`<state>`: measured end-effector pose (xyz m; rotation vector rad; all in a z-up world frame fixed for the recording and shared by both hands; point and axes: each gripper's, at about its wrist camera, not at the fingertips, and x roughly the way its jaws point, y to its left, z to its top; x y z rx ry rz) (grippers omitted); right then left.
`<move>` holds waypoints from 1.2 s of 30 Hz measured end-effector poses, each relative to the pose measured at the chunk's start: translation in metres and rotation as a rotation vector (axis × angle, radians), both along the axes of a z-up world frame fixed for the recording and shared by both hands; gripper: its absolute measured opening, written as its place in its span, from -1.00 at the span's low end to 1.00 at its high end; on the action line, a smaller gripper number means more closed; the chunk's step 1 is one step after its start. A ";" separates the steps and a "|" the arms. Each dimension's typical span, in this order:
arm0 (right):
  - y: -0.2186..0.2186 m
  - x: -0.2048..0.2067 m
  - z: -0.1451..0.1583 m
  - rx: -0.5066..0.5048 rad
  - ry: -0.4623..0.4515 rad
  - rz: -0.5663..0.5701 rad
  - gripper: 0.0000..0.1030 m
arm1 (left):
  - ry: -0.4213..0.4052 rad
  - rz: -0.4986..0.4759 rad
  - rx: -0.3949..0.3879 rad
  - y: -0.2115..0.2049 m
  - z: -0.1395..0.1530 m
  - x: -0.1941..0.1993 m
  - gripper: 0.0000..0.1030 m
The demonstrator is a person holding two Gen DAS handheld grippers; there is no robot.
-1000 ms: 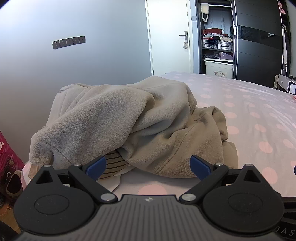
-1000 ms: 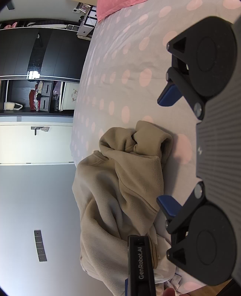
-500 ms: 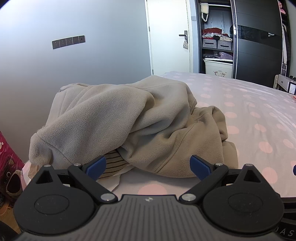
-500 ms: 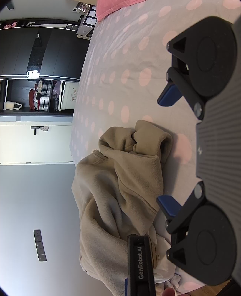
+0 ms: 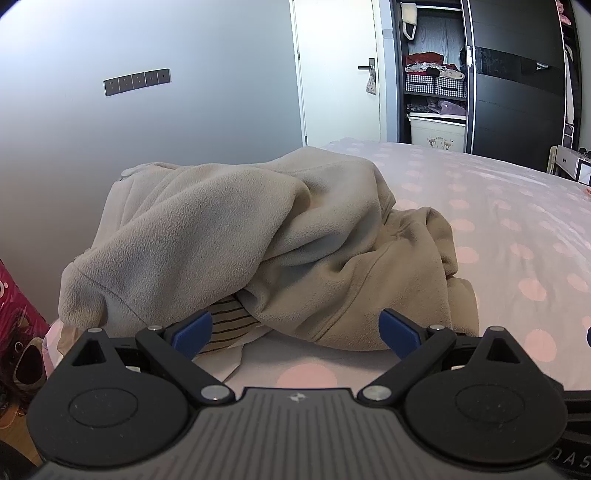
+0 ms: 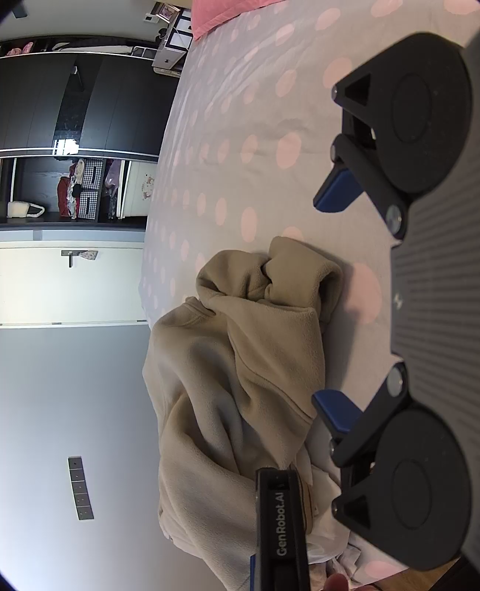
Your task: Fold clothes
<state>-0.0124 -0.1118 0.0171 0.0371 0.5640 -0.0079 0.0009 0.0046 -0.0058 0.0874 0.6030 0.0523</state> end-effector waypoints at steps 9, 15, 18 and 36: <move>-0.002 0.014 -0.007 0.036 0.026 0.007 1.00 | 0.024 0.018 0.033 0.010 -0.008 0.010 0.87; 0.003 0.034 -0.014 0.009 0.068 0.015 1.00 | 0.037 0.031 0.063 0.018 -0.011 0.022 0.86; 0.005 0.046 -0.015 0.007 0.078 0.020 1.00 | 0.041 0.033 0.080 0.023 -0.012 0.028 0.86; 0.017 0.186 -0.044 0.005 0.186 0.122 0.65 | 0.078 0.052 0.208 0.128 -0.004 0.114 0.72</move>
